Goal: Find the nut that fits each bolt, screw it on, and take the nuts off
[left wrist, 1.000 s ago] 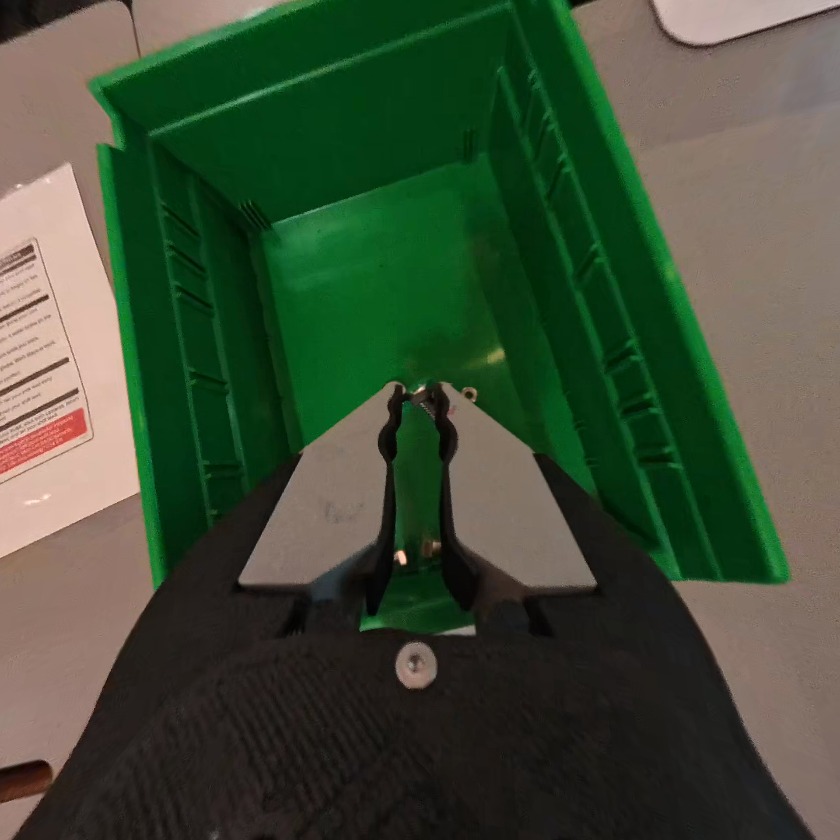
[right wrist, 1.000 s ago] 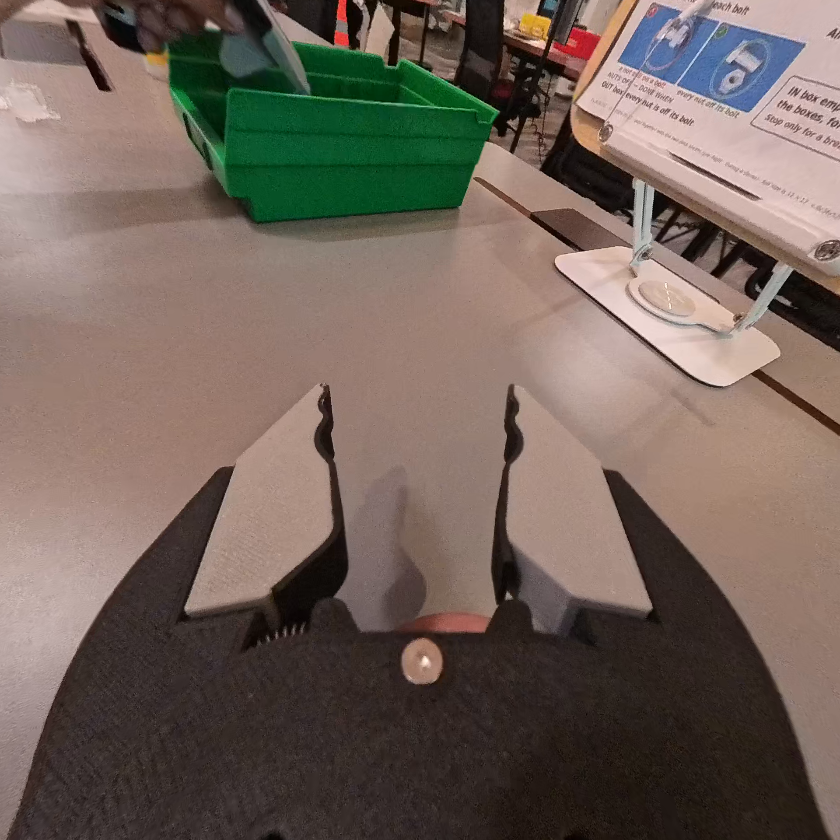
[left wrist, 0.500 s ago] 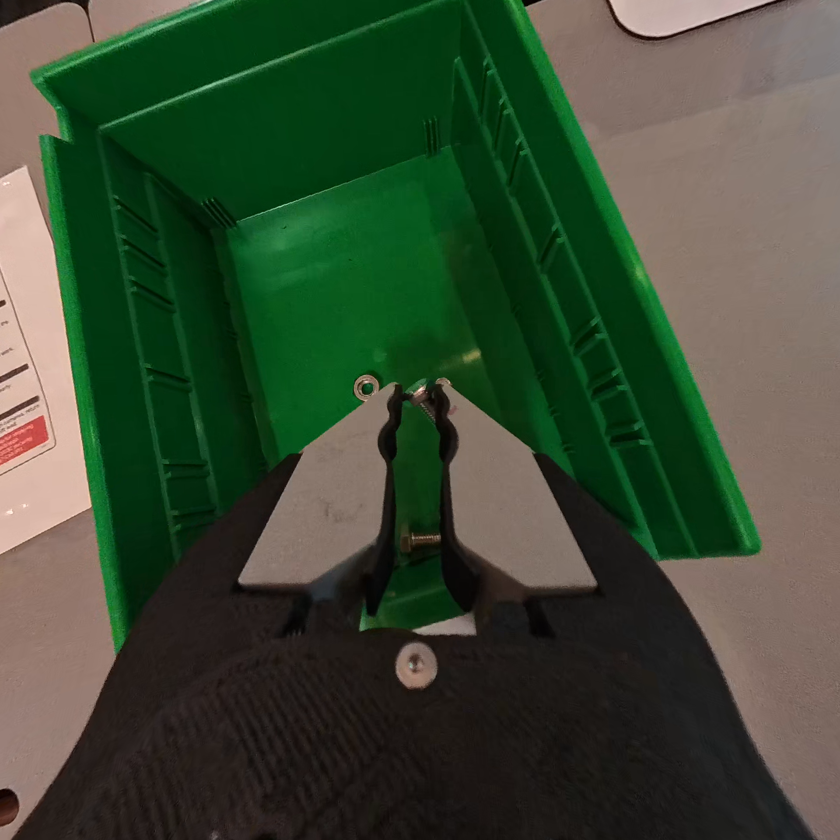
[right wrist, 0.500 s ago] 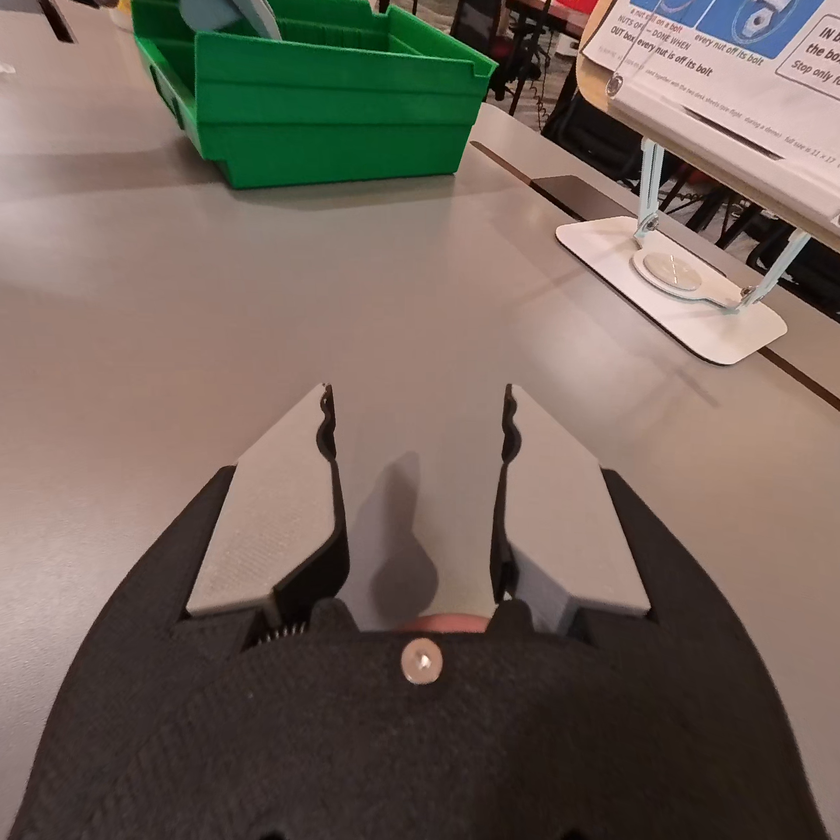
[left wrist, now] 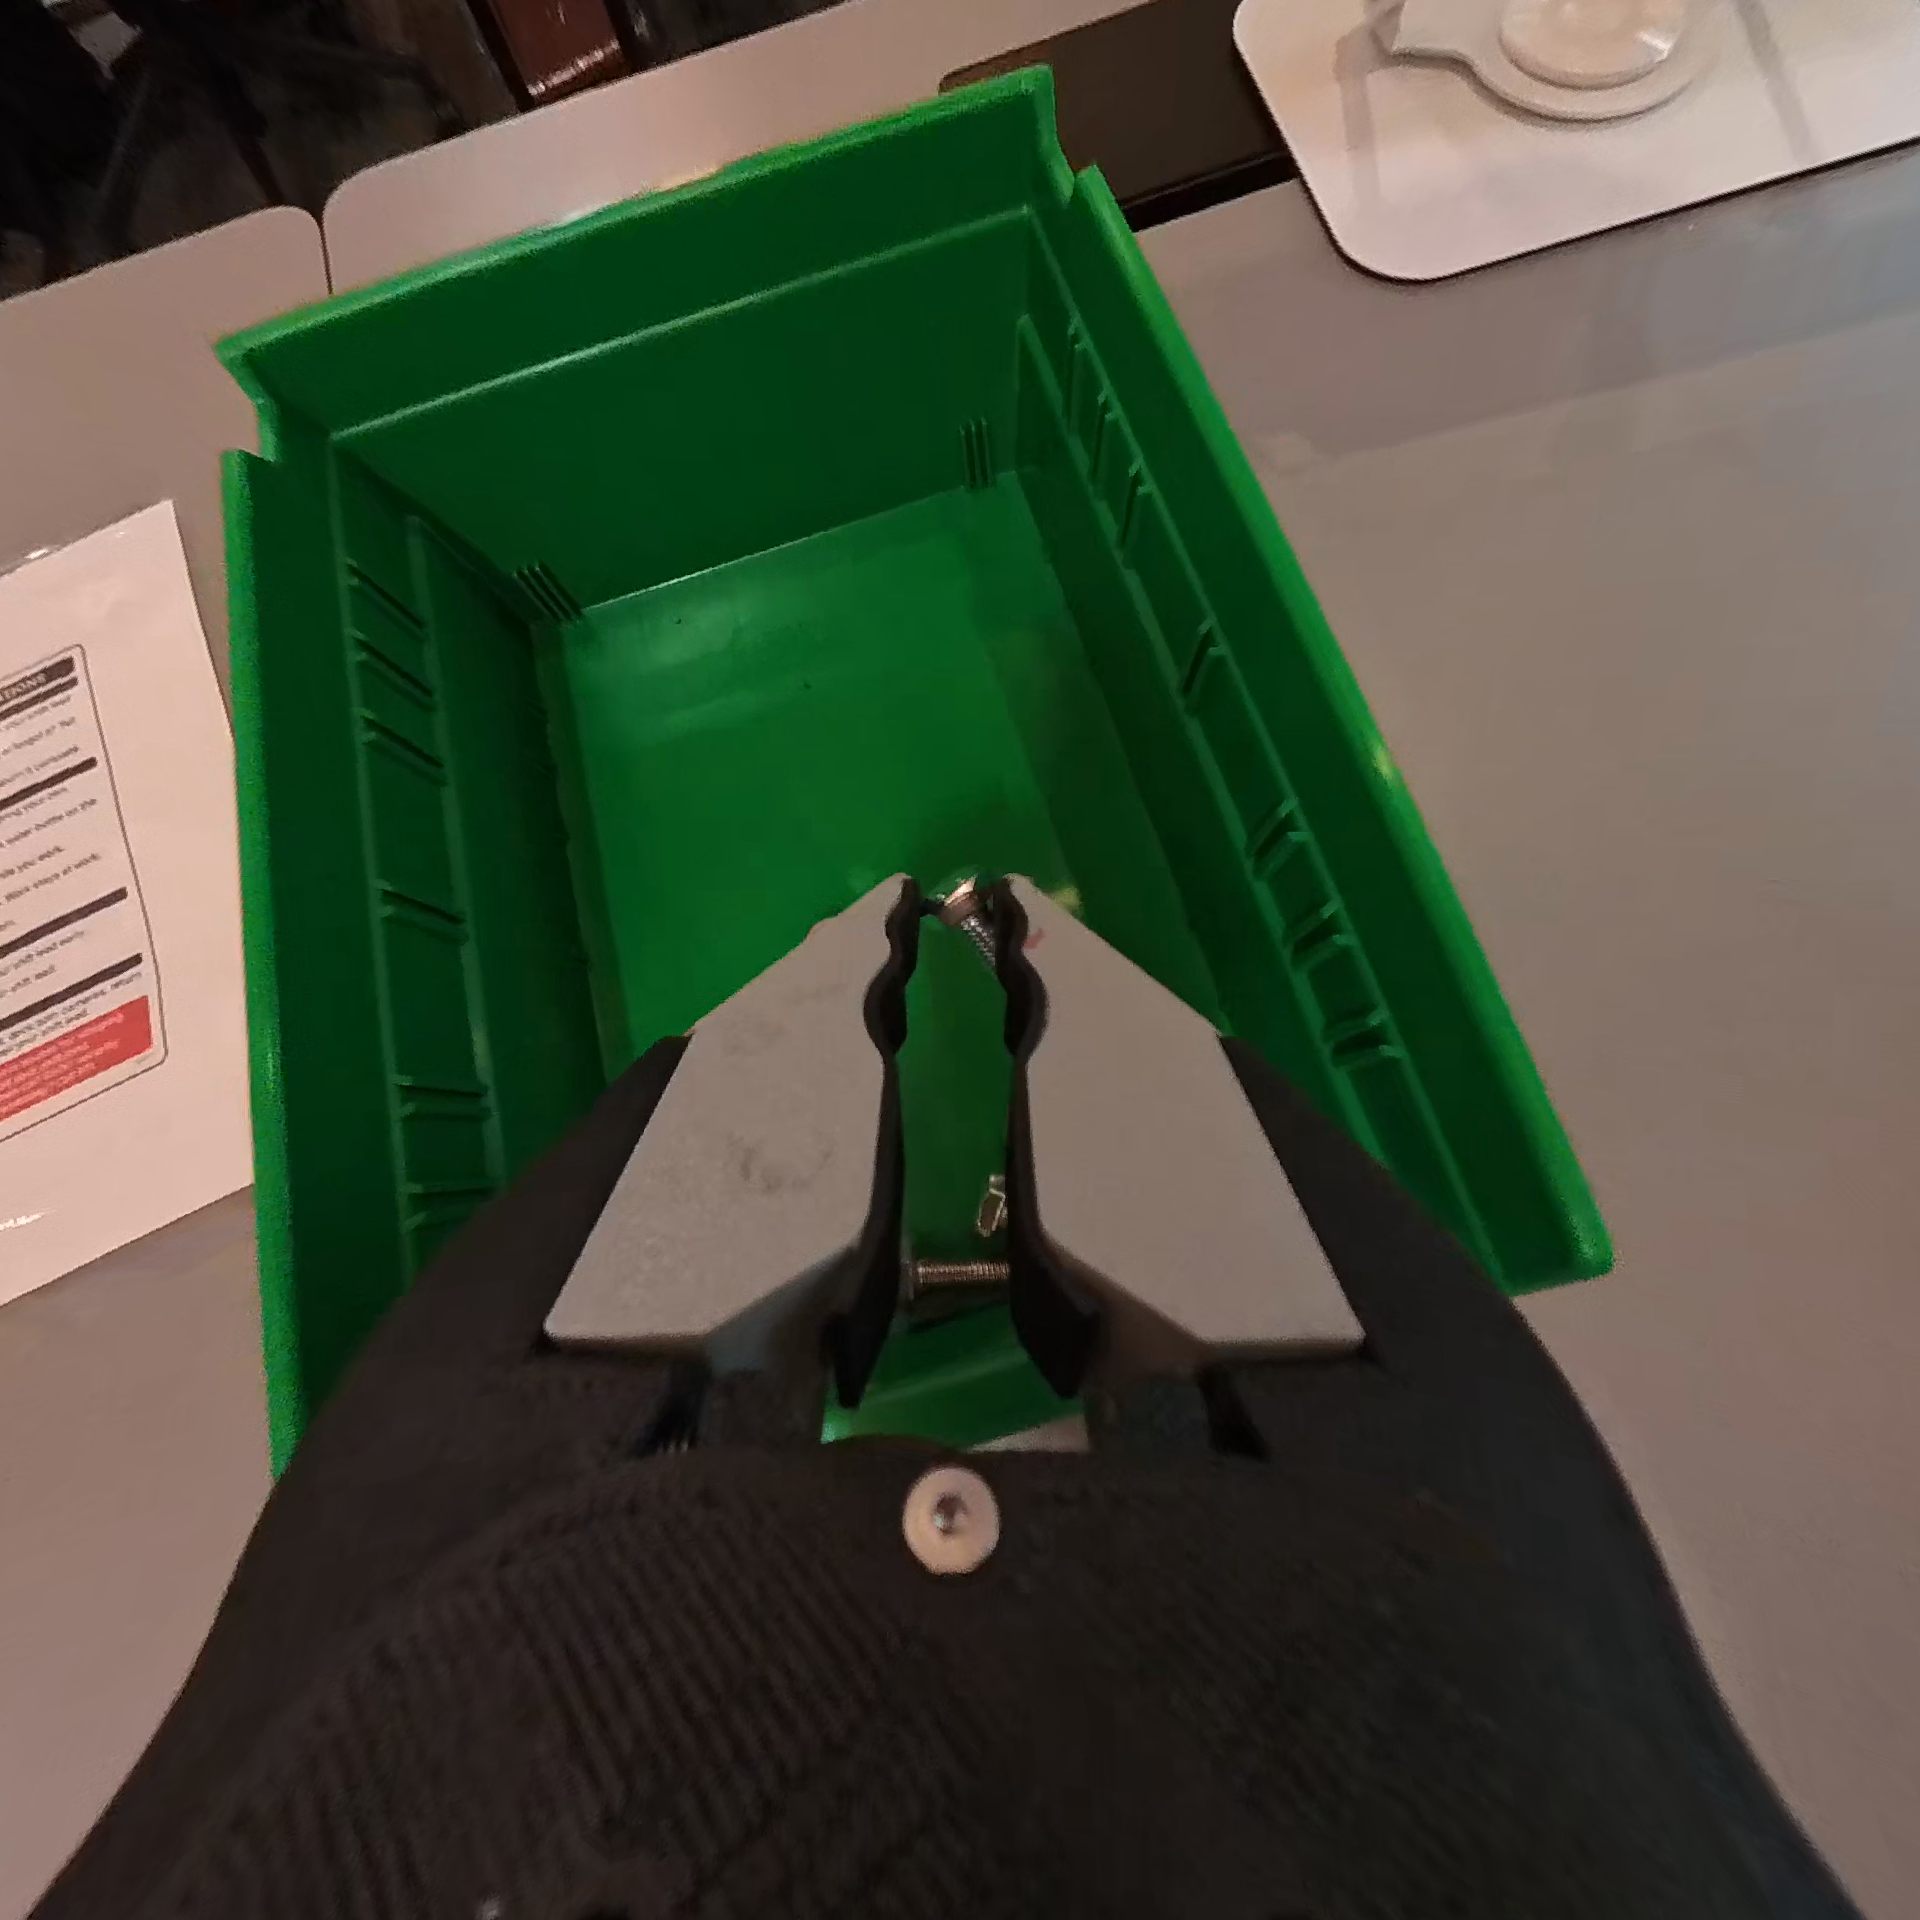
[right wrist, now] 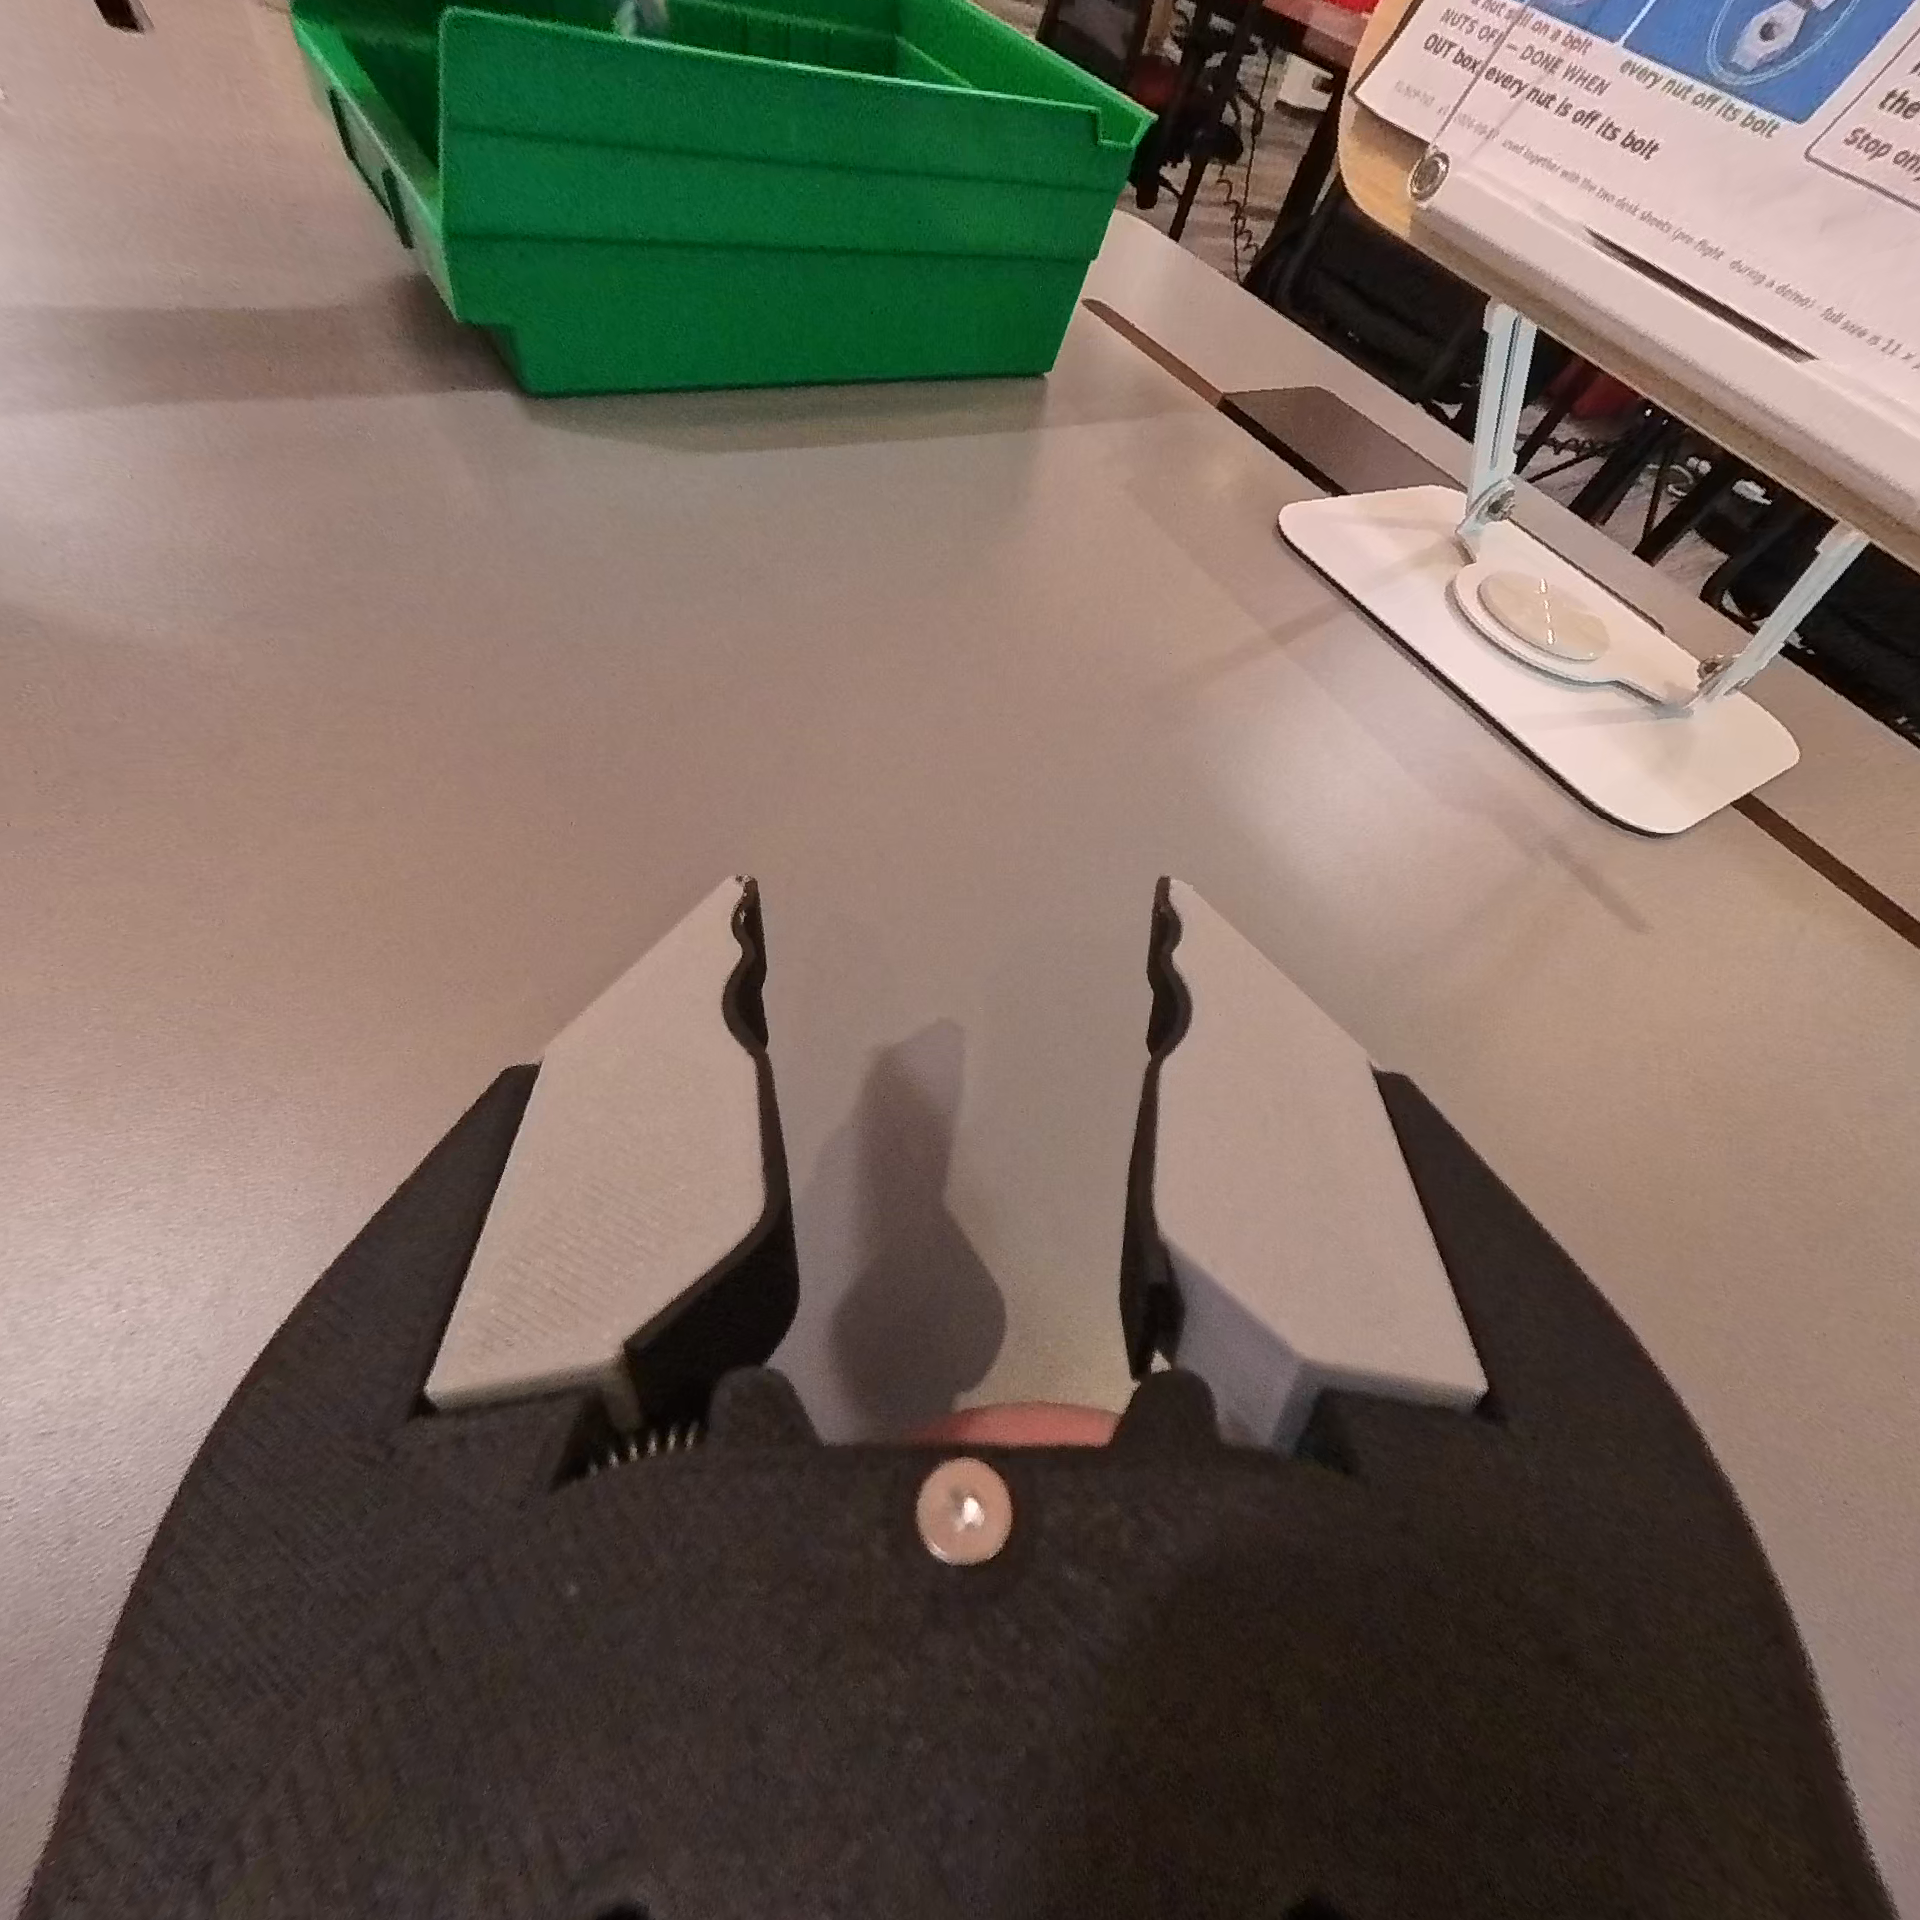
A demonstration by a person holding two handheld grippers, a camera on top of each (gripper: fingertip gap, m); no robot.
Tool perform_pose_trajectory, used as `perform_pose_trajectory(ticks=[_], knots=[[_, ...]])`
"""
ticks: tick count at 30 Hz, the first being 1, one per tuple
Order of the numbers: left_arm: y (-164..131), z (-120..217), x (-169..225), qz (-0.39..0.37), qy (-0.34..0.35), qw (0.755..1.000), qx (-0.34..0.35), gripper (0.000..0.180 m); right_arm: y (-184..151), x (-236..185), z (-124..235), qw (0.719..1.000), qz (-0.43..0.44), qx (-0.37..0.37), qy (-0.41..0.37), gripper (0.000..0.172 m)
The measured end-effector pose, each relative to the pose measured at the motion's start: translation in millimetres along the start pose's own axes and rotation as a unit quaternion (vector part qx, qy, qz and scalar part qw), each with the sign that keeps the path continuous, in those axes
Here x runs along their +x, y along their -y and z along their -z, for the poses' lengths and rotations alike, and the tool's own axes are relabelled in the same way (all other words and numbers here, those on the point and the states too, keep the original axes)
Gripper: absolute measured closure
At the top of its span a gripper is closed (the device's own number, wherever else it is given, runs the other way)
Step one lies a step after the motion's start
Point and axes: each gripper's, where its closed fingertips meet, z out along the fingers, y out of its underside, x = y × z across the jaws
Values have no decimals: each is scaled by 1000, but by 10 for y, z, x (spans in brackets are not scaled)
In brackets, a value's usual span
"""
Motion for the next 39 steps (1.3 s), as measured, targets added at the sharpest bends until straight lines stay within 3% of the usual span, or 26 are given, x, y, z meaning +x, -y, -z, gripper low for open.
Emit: perform_pose_trajectory(ticks=[6,10,16,19,22,24,26,29,32,39], knots=[[145,127,36,-11,20,999,42,168,-12,14,-5,1000,0,-2,-2,100],[389,358,216,-26,10,994,101,168,-11,50,5,1000,-3,0,-7,100],[747,742,806,-81,-50,980,176,168,14,99,30,1000,-11,7,-12,100],[793,831,1327,-117,-120,967,193,168,18,101,32,1000,-11,7,-12,100],[655,791,2066,-178,-216,943,182,168,38,125,50,1000,-12,13,-12,102],[466,625,2479,-247,-244,925,155,168,49,163,70,1000,-18,17,-15,104],[207,347,2793,-303,-270,908,107,168,53,207,90,999,-27,20,-17,105],[-256,-15,3174,-326,-352,877,8,168,60,250,118,999,-35,22,-18,105],[-559,-249,3294,-382,-360,850,-51,168,72,251,136,999,-34,24,-15,105],[-620,-200,3337,-403,-408,819,-22,154,49,123,113,1000,-23,10,13,107]])
